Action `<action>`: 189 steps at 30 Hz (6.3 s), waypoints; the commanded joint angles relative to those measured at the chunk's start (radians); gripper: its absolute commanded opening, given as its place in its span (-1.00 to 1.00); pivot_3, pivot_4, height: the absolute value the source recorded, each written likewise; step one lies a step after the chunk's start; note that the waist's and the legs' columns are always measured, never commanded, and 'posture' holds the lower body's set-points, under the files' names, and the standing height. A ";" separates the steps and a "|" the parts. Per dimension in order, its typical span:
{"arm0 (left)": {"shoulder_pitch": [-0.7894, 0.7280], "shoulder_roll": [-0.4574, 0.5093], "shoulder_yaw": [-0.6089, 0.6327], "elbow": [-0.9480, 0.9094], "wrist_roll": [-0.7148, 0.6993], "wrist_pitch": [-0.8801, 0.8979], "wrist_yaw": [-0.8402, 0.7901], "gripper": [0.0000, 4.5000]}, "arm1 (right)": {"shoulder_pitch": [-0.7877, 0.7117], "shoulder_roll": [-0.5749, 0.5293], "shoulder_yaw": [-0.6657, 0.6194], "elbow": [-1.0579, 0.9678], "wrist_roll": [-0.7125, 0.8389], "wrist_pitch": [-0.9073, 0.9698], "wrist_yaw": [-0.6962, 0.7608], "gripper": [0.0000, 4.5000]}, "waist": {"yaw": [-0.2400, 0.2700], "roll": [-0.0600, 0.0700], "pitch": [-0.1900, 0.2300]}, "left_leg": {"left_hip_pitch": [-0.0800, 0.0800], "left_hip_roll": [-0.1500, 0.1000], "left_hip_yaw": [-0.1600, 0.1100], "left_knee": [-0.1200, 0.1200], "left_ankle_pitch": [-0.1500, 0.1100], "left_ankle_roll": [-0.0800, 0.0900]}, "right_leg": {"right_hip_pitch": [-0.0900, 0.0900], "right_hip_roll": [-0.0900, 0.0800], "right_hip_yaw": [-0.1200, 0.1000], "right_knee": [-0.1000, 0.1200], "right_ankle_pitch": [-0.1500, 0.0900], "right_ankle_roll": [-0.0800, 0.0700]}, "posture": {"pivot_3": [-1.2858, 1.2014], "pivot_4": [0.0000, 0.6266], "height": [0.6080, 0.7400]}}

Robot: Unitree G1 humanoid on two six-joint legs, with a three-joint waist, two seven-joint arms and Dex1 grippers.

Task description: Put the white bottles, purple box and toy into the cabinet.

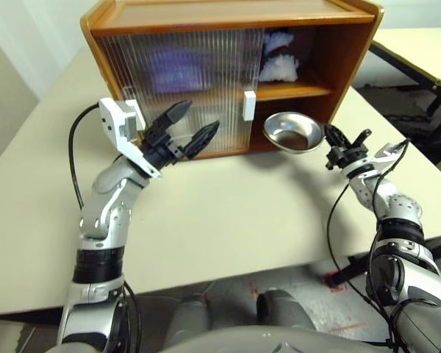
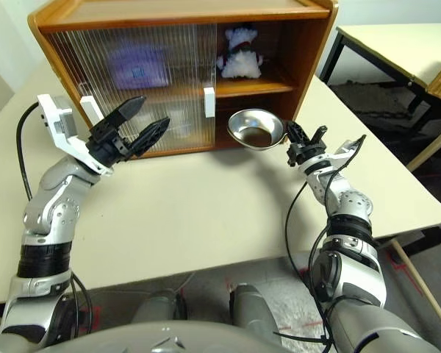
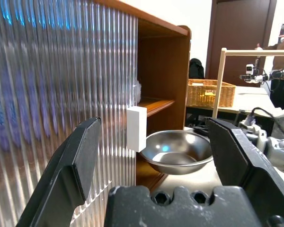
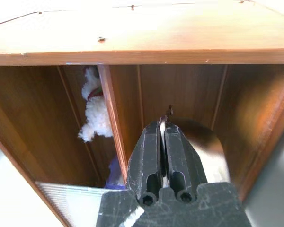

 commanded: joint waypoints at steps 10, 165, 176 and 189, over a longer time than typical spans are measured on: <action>0.063 0.016 0.020 -0.090 -0.016 0.034 0.045 1.00 | -0.178 0.016 -0.086 0.310 -0.152 -0.161 0.111 -0.99 | 0.047 0.000 0.000 | 0.000 0.000 0.000 -0.001 0.000 0.000 | 0.000 0.000 0.000 -0.001 0.000 -0.001 | 0.21 -1.00 1.00; -0.016 -0.019 -0.043 0.029 -0.018 -0.028 0.010 1.00 | 0.088 0.235 0.634 -0.451 -1.499 -0.672 -0.660 -0.98 | 0.036 -0.002 -0.006 | -0.001 -0.001 0.001 -0.007 0.002 -0.002 | -0.010 0.000 0.001 0.007 0.000 -0.009 | 0.11 -1.00 1.00; -0.015 -0.021 -0.041 0.028 -0.019 -0.029 0.010 1.00 | 0.044 0.182 0.588 -0.346 -1.507 -0.705 -0.748 -0.98 | 0.030 -0.002 -0.006 | -0.001 -0.001 0.001 -0.007 0.002 -0.002 | -0.010 0.000 0.001 0.007 0.000 -0.009 | 0.12 -1.00 1.00; -0.010 -0.021 -0.039 0.025 -0.018 -0.031 0.013 1.00 | 0.003 0.132 0.566 -0.235 -1.536 -0.748 -0.855 -0.98 | 0.018 -0.002 -0.006 | -0.001 -0.001 0.001 -0.007 0.002 -0.001 | -0.010 0.000 0.002 0.007 0.000 -0.009 | 0.12 -1.00 1.00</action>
